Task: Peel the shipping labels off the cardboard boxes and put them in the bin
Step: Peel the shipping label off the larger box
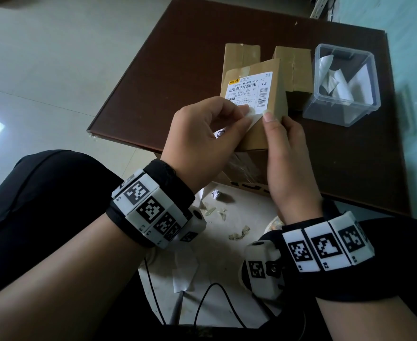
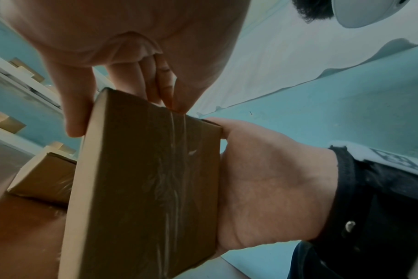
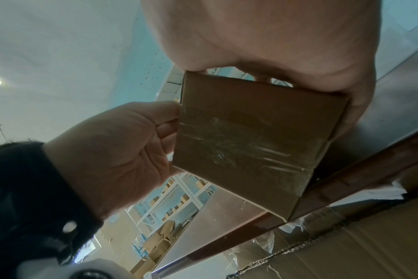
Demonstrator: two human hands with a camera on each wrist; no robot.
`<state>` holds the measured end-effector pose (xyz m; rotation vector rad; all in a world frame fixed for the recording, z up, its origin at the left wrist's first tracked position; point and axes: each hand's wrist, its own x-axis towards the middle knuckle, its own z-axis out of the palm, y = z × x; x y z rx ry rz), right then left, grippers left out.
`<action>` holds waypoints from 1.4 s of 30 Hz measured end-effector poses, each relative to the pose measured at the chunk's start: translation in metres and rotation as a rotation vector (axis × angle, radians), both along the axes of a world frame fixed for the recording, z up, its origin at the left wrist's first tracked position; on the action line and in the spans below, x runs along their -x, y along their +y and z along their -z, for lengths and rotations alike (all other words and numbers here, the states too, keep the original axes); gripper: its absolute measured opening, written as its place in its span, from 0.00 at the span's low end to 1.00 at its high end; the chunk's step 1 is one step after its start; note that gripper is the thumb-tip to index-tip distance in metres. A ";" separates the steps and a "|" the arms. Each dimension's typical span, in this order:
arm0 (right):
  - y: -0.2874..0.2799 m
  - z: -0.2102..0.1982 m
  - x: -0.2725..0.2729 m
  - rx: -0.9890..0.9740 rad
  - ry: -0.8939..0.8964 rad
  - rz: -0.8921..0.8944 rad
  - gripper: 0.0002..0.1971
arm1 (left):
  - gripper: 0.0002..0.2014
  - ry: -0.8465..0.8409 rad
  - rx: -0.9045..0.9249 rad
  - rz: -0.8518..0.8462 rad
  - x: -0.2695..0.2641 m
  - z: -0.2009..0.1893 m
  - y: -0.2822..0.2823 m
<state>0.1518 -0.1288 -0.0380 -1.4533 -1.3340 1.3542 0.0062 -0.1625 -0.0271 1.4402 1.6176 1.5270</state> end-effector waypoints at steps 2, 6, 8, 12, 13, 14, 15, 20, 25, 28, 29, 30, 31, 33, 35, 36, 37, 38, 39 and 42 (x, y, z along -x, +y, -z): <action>0.000 0.000 0.000 0.004 -0.006 -0.003 0.54 | 0.04 -0.007 -0.004 -0.005 0.000 0.000 0.000; 0.000 -0.001 0.000 0.001 -0.007 0.000 0.54 | 0.05 -0.008 -0.003 -0.001 0.001 0.000 0.000; -0.001 -0.001 0.001 0.000 -0.008 0.001 0.55 | 0.05 -0.011 -0.003 -0.002 0.001 0.000 0.000; -0.002 -0.002 0.000 0.002 -0.012 -0.003 0.55 | 0.05 -0.021 -0.007 -0.011 0.000 -0.001 0.000; -0.002 -0.002 0.000 0.003 -0.009 -0.005 0.55 | 0.05 -0.023 -0.007 -0.013 0.000 -0.001 0.000; -0.002 -0.002 0.000 0.004 -0.008 -0.006 0.55 | 0.05 -0.023 -0.006 -0.014 0.000 -0.001 0.000; -0.002 -0.002 0.000 0.005 -0.010 -0.007 0.55 | 0.05 -0.024 -0.005 -0.015 0.000 0.000 0.000; -0.001 -0.001 0.000 0.009 -0.018 -0.012 0.56 | 0.05 -0.012 -0.012 -0.020 -0.001 0.000 0.000; -0.001 0.000 0.000 0.004 -0.014 -0.011 0.55 | 0.05 0.000 -0.016 -0.020 -0.001 0.001 0.000; 0.000 0.000 -0.001 -0.003 -0.018 -0.009 0.55 | 0.05 0.009 -0.009 -0.024 -0.001 0.001 -0.002; 0.000 -0.001 -0.001 -0.002 -0.017 -0.008 0.55 | 0.06 0.026 -0.004 -0.028 0.000 0.002 -0.002; 0.000 -0.001 -0.001 -0.002 -0.015 -0.008 0.55 | 0.07 0.054 0.001 -0.036 0.001 0.003 -0.001; 0.000 -0.001 -0.001 -0.005 -0.013 -0.009 0.54 | 0.08 0.088 0.003 -0.044 0.003 0.004 -0.001; 0.000 -0.001 -0.001 -0.021 -0.008 0.002 0.52 | 0.09 0.133 -0.009 -0.049 0.005 0.005 0.001; 0.000 -0.001 -0.001 -0.039 -0.002 0.026 0.48 | 0.09 0.137 -0.019 -0.042 0.004 0.005 0.001; 0.001 -0.001 -0.001 -0.042 0.006 0.036 0.47 | 0.09 0.133 -0.021 -0.038 0.003 0.005 0.002; 0.001 -0.001 -0.001 -0.040 0.016 0.042 0.48 | 0.09 0.130 -0.022 -0.040 0.002 0.005 0.002; 0.002 0.000 -0.002 -0.038 0.022 0.045 0.48 | 0.08 0.126 -0.020 -0.044 0.002 0.006 0.002; 0.002 0.000 -0.002 -0.037 0.024 0.045 0.49 | 0.08 0.122 -0.017 -0.051 0.002 0.006 0.003; 0.002 -0.001 -0.001 -0.034 0.030 0.036 0.49 | 0.08 0.114 -0.005 -0.068 0.001 0.005 0.002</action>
